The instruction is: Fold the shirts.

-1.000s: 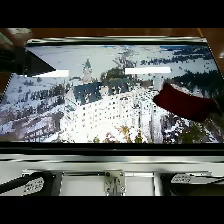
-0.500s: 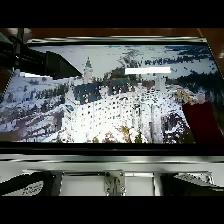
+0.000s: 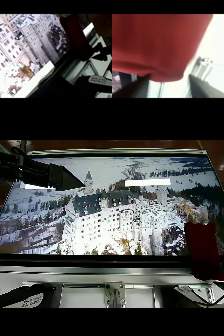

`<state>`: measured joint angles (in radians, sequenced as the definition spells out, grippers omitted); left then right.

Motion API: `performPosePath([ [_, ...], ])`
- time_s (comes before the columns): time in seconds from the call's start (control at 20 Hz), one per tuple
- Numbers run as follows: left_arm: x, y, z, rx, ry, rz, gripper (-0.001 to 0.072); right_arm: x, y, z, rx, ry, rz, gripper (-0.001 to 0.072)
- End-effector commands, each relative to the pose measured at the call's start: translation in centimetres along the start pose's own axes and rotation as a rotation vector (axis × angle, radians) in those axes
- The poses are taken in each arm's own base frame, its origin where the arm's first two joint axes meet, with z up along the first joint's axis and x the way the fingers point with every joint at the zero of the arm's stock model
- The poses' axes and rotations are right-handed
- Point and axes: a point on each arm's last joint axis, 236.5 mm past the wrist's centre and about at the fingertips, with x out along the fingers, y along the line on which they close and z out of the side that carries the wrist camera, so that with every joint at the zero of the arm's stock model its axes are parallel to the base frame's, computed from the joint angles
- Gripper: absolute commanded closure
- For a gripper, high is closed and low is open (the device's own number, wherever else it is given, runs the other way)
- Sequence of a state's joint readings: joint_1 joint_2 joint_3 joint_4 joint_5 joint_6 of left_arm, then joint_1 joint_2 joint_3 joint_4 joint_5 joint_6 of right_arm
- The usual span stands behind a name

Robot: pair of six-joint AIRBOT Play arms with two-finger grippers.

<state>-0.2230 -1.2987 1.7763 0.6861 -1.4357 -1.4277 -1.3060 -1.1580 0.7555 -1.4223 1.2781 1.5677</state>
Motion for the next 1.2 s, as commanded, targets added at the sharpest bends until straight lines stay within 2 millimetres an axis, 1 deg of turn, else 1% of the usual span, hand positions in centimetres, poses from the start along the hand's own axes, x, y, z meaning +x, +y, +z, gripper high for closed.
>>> performPosePath([
  [0.0,0.0,0.3,0.1,0.033,-0.003,0.011,0.0666,-2.7,-1.3,1.2,-0.036,-0.119,-0.066,0.0072],
  [0.05,0.0,1.1,0.0,0.038,0.002,0.045,0.0666,-4.4,-1.8,2.1,-0.048,-0.175,-0.099,0.0073],
  [0.1,-0.1,2.3,-0.2,0.045,0.011,0.097,0.0666,-6.8,-2.0,3.6,-0.059,-0.259,-0.125,0.0073],
  [0.15,-0.3,3.9,-0.3,0.053,0.019,0.164,0.0667,-9.5,-1.5,5.3,-0.066,-0.357,-0.121,0.0073],
  [0.2,-0.5,5.7,-0.2,0.057,0.018,0.236,0.0667,-12.9,0.5,7.3,-0.078,-0.482,-0.059,0.0073],
  [0.25,-0.8,7.8,0.4,0.037,-0.004,0.316,0.0667,-15.8,3.6,8.5,-0.146,-0.582,0.015,0.0073],
  [0.3,-0.7,9.7,1.2,-0.014,-0.042,0.385,0.0667,-18.3,8.2,9.0,-0.259,-0.671,0.118,0.0073],
  [0.35,0.1,11.6,1.8,-0.001,-0.050,0.445,0.0668,-19.6,13.1,8.4,-0.388,-0.713,0.220,0.0073],
  [0.4,1.5,13.6,1.3,0.028,-0.006,0.513,0.0669,-19.8,18.6,6.2,-0.554,-0.712,0.311,0.0074],
  [0.45,3.2,15.5,0.0,0.052,0.069,0.583,0.0669,-18.8,23.1,2.9,-0.723,-0.674,0.352,0.0074],
  [0.5,4.7,17.6,-1.8,0.049,0.153,0.670,0.0668,-17.4,26.1,-0.4,-0.883,-0.636,0.336,0.0074],
  [0.55,6.1,19.7,-3.9,0.045,0.252,0.752,0.0665,-15.6,28.3,-3.5,-1.025,-0.600,0.281,0.0075],
  [0.6,7.4,21.1,-6.0,0.048,0.350,0.786,0.0605,-14.1,29.8,-5.8,-1.102,-0.577,0.226,0.0075],
  [0.65,8.4,22.1,-8.3,0.005,0.442,0.794,0.0314,-12.4,30.8,-7.9,-1.134,-0.542,0.185,0.0075],
  [0.7,8.8,22.9,-10.3,-0.086,0.497,0.817,0.0005,-10.8,31.5,-10.2,-1.169,-0.485,0.176,0.0075],
  [0.75,8.8,23.4,-11.5,-0.122,0.542,0.827,-0.0001,-9.4,32.0,-12.3,-1.224,-0.428,0.172,0.0075],
  [0.8,8.9,23.6,-11.8,-0.122,0.558,0.827,-0.0001,-8.0,31.9,-14.0,-1.272,-0.368,0.148,0.0075],
  [0.9,9.1,23.7,-10.5,-0.083,0.509,0.817,-0.0001,-6.1,31.6,-15.9,-1.324,-0.293,0.112,0.0074],
  [1.0,9.4,23.5,-9.0,-0.057,0.444,0.809,-0.0001,-5.5,31.8,-16.5,-1.328,-0.277,0.109,0.0075],
  [1.05,9.5,23.5,-8.7,-0.052,0.432,0.808,-0.0001,-5.6,32.0,-16.5,-1.327,-0.283,0.116,0.0075],
  [1.15,9.4,23.5,-8.8,-0.053,0.434,0.808,-0.0001,-5.7,32.3,-16.3,-1.327,-0.296,0.122,0.0075],
])
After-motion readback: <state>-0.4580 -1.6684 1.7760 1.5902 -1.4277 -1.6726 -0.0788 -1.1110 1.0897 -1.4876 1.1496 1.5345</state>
